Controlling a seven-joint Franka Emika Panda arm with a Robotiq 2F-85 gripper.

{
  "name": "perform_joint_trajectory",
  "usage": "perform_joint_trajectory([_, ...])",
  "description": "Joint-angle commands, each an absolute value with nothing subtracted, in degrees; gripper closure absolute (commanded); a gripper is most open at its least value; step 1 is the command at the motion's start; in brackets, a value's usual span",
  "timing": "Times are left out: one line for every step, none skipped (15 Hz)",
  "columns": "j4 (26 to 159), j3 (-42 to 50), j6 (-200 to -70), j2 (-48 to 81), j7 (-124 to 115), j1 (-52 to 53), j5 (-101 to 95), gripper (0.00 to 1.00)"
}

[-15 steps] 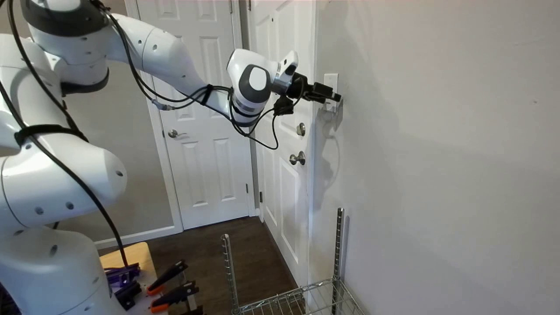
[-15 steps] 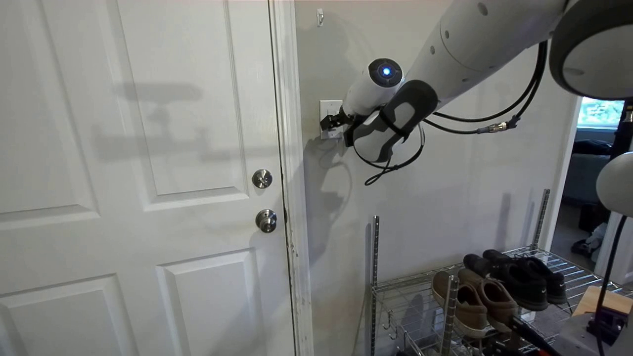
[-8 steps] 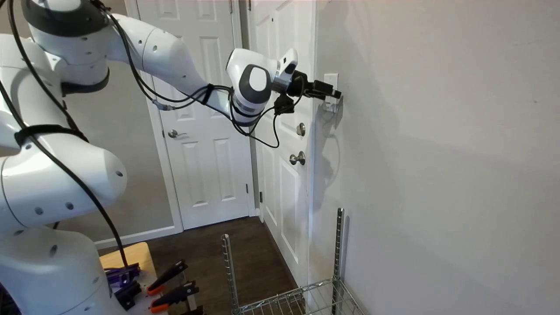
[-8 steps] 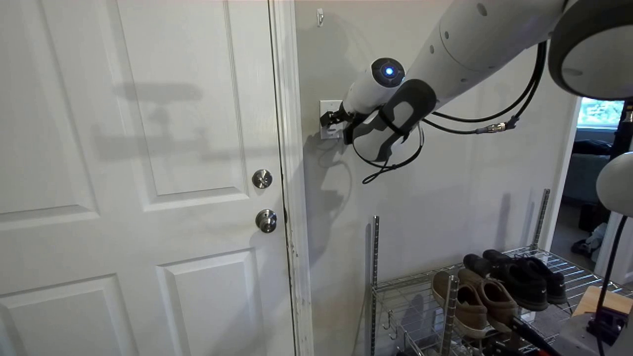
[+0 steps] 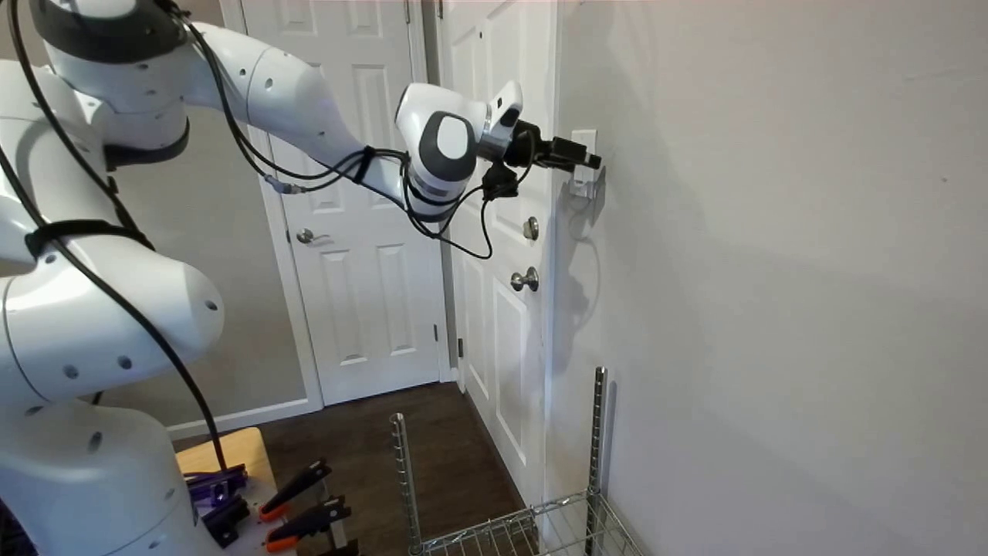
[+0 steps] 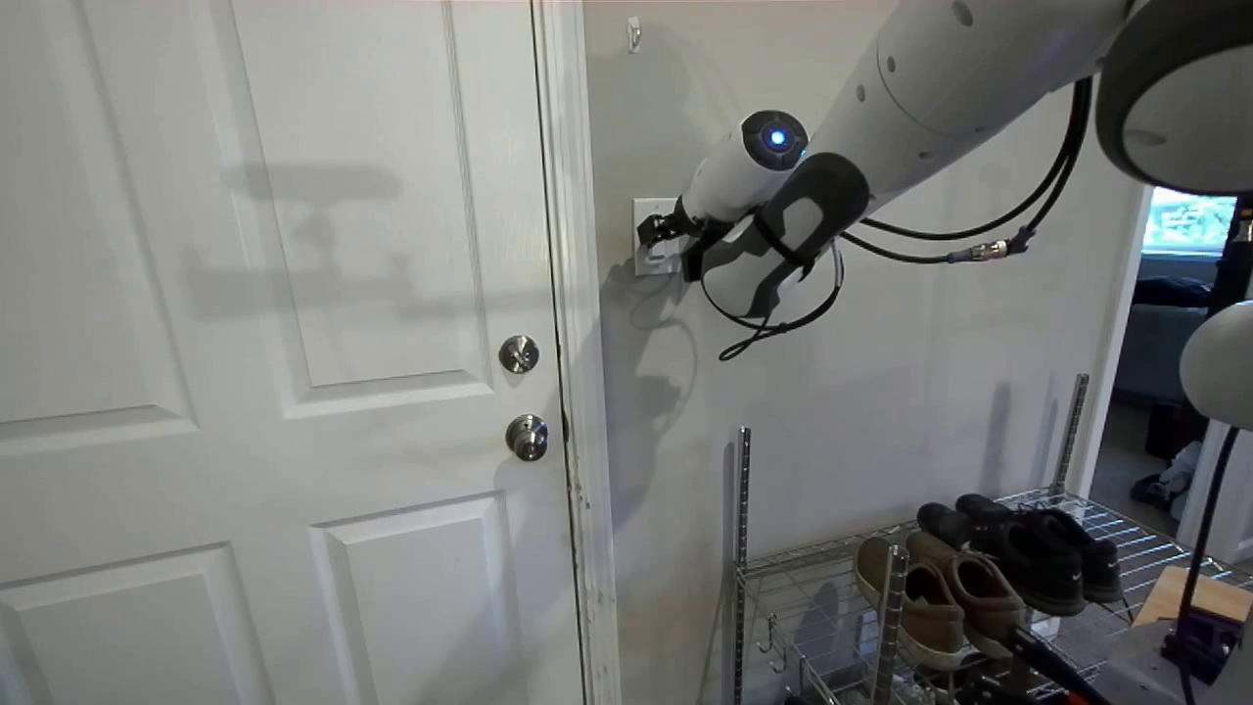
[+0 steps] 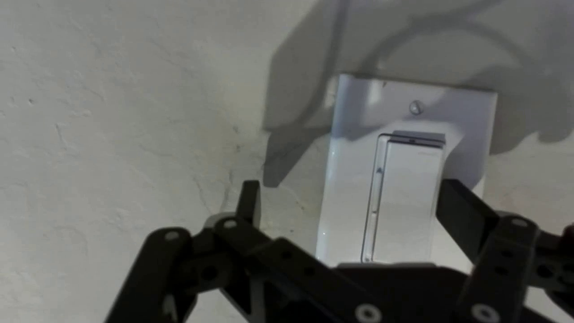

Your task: Turn off the light switch

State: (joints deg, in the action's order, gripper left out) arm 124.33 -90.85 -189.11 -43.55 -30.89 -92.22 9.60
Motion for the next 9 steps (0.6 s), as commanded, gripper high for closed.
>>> perform_joint_trajectory([127.32,-88.27,-190.70,-43.24,-27.34,-88.86,12.03,0.00])
perform_joint_trajectory([127.76,-87.73,-190.64,-43.26,-27.38,-88.21,12.10,0.00])
perform_joint_trajectory([128.08,-87.36,-190.59,-43.19,-27.39,-87.80,12.06,0.00])
perform_joint_trajectory([128.47,-87.08,-190.53,-43.21,-27.45,-87.44,12.06,0.00])
perform_joint_trajectory([128.72,-86.98,-190.52,-43.13,-27.41,-87.28,11.95,0.00])
perform_joint_trajectory([128.98,-86.92,-190.41,-43.12,-27.46,-87.19,11.91,0.00])
perform_joint_trajectory([129.15,-86.91,-190.45,-43.32,-27.51,-87.27,11.91,0.00])
perform_joint_trajectory([129.33,-87.28,-190.87,-43.00,-27.46,-87.68,11.77,0.00])
perform_joint_trajectory([129.46,-87.43,-190.60,-42.97,-27.57,-87.90,11.82,0.00])
